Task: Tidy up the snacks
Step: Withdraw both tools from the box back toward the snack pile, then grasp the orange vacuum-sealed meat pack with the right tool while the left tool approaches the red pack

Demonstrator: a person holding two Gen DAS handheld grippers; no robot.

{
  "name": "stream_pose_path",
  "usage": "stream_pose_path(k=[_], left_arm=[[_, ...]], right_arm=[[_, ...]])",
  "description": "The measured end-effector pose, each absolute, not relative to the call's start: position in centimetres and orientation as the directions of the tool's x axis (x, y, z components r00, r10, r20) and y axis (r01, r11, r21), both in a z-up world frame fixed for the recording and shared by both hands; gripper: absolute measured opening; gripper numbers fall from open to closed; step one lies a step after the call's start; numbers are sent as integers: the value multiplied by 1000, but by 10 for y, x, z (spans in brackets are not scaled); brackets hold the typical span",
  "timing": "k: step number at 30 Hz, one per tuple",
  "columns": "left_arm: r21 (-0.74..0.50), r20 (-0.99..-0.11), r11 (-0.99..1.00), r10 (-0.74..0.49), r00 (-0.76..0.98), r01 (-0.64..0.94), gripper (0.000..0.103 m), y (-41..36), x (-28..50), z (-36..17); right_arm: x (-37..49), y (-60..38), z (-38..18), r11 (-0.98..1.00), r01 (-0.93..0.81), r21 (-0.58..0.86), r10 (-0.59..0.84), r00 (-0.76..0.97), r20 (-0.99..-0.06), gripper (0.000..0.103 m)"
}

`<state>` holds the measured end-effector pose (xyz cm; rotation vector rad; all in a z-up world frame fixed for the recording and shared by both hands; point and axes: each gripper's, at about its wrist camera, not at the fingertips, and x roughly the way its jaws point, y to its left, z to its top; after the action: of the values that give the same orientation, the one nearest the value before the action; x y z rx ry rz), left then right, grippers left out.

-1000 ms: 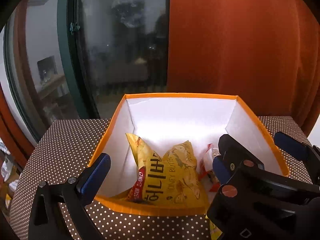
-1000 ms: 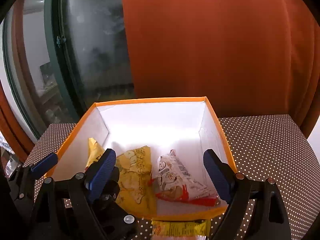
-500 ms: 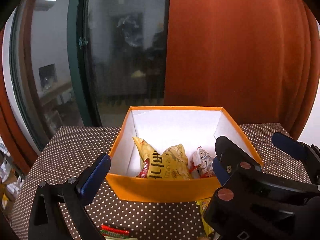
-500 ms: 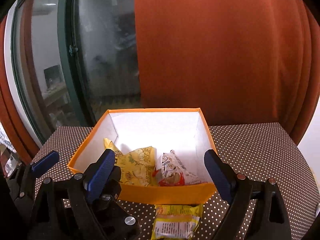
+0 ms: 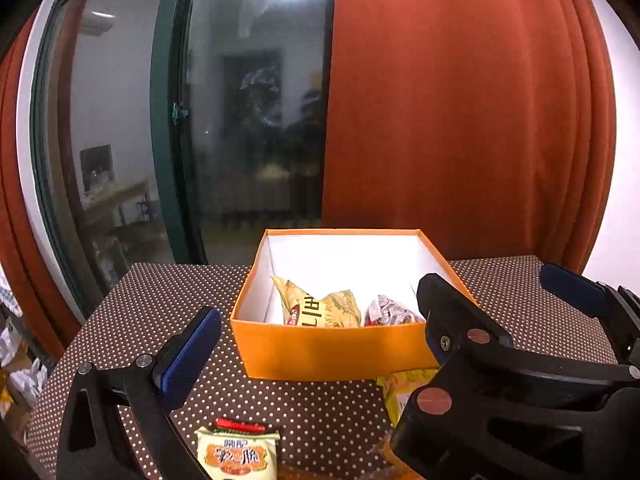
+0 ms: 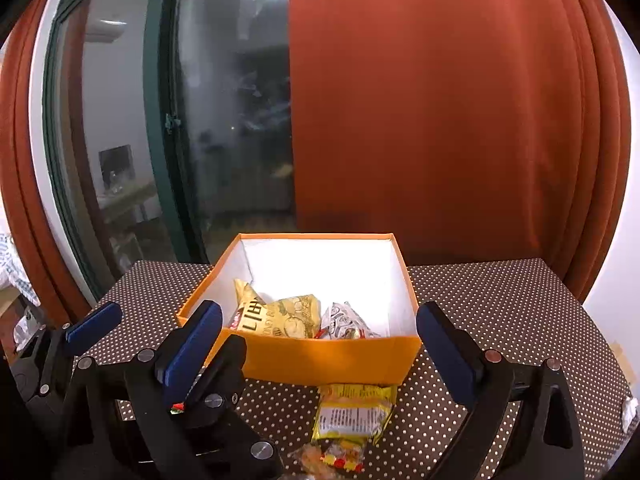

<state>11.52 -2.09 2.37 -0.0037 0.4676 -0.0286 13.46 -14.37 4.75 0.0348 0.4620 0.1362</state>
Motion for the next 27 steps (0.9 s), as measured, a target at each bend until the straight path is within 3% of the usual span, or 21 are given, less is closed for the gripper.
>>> stream_pose_path(k=[14,27], left_arm=[[11,-395,994,-96,914,109,103,-33,53,20],[28,-413,992,-98,906,120,103,-37,29,-10]], right_arm=[[73,-153,46,987,-146,68,161,921,-354,99],[47,-155,17,987,-143,66,158,915,-372,99]])
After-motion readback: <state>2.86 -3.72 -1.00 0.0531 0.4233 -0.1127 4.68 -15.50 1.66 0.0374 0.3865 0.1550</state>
